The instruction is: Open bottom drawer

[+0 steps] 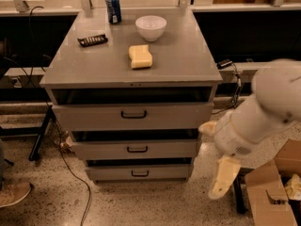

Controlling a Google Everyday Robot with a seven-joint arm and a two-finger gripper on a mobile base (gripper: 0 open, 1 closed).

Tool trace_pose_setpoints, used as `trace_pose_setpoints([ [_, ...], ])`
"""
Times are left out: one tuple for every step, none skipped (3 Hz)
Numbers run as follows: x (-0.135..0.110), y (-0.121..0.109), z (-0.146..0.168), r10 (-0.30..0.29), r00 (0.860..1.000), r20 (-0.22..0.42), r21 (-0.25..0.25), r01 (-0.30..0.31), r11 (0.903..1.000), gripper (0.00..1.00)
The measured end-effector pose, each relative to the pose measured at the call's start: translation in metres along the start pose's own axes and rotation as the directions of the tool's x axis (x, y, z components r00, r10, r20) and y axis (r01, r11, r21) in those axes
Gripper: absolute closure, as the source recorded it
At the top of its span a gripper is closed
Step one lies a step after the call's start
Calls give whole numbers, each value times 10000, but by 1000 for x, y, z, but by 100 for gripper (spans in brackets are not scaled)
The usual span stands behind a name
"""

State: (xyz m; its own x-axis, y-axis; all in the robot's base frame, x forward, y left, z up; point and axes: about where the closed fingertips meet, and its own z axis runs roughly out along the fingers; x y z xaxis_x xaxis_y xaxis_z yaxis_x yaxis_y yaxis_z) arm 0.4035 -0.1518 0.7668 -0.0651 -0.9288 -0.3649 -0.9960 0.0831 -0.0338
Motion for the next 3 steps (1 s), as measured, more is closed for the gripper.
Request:
trace_pose_setpoints([
  [6,12,25,31,10000,-21,-339,-32,9994,0],
  [6,11,23,21,10000,-18,-312,-21,9995,0],
  [8,10,29,30,9999,130,-392,-25,9992,0],
])
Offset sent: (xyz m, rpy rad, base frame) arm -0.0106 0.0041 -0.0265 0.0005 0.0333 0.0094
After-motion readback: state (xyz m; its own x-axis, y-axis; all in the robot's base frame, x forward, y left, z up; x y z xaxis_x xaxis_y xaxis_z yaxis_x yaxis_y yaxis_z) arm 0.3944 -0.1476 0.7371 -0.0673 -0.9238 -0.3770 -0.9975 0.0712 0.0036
